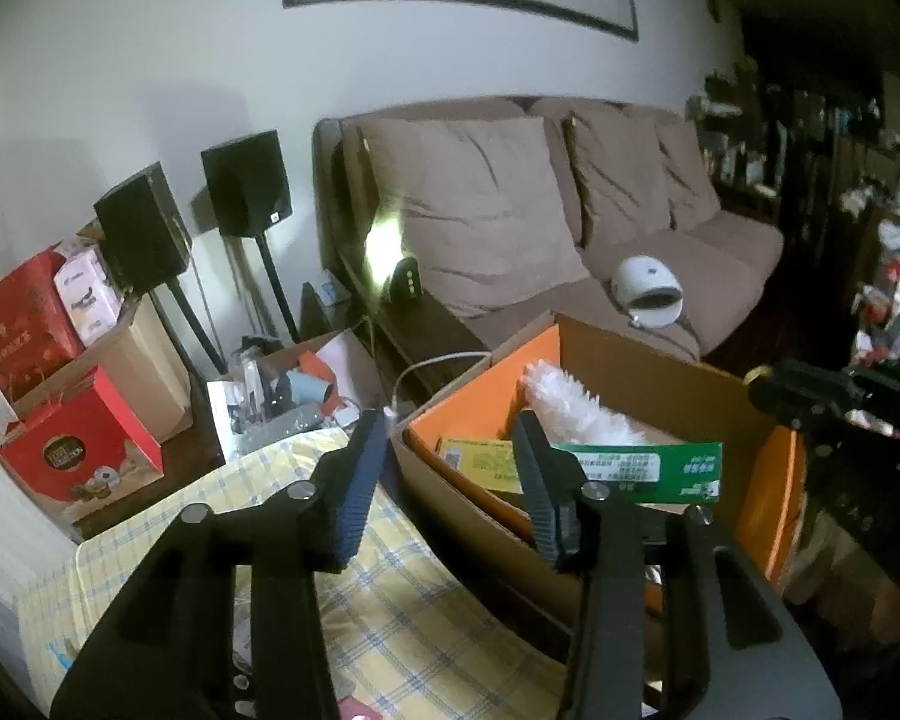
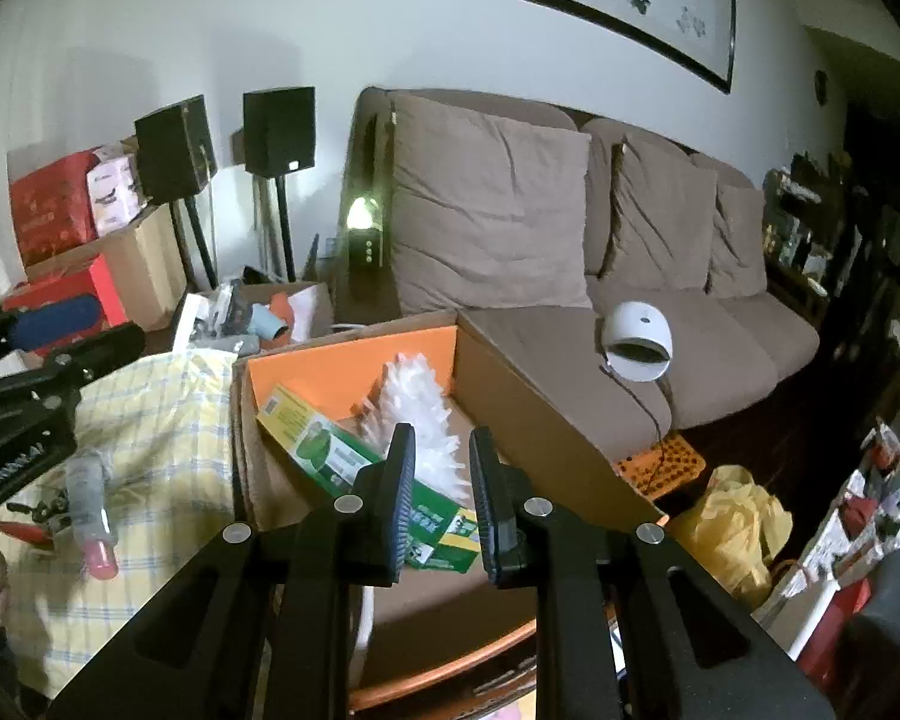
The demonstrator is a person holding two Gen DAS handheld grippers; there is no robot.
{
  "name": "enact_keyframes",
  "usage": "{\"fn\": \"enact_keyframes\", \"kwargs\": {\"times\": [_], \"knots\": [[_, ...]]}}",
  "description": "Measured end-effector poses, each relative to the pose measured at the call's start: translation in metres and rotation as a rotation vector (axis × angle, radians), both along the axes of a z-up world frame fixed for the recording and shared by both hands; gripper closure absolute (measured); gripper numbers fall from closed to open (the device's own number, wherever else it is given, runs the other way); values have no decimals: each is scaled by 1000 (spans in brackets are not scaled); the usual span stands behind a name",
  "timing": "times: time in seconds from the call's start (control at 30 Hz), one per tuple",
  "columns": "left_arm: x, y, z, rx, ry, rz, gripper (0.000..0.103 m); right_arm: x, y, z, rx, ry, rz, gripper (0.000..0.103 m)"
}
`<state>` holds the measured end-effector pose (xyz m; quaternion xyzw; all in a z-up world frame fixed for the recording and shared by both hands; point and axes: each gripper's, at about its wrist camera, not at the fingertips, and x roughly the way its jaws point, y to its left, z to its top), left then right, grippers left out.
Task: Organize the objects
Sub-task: 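Withdraw both tools from the box and turn toward the plaid table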
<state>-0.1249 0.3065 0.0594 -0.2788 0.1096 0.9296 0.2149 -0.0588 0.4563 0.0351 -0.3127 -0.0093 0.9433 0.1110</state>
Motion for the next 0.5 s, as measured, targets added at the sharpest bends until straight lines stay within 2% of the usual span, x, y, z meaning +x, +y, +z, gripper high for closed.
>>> {"fn": "enact_keyframes", "kwargs": {"times": [0.23,0.33,0.5], "knots": [[10,-20,16,27,29,22,52,4,-7,6,12,21,8,79],[14,-27,20,24,43,34,47,6,-12,8,20,30,12,76],[19,-34,23,18,63,57,43,6,-20,11,29,40,29,73]]}}
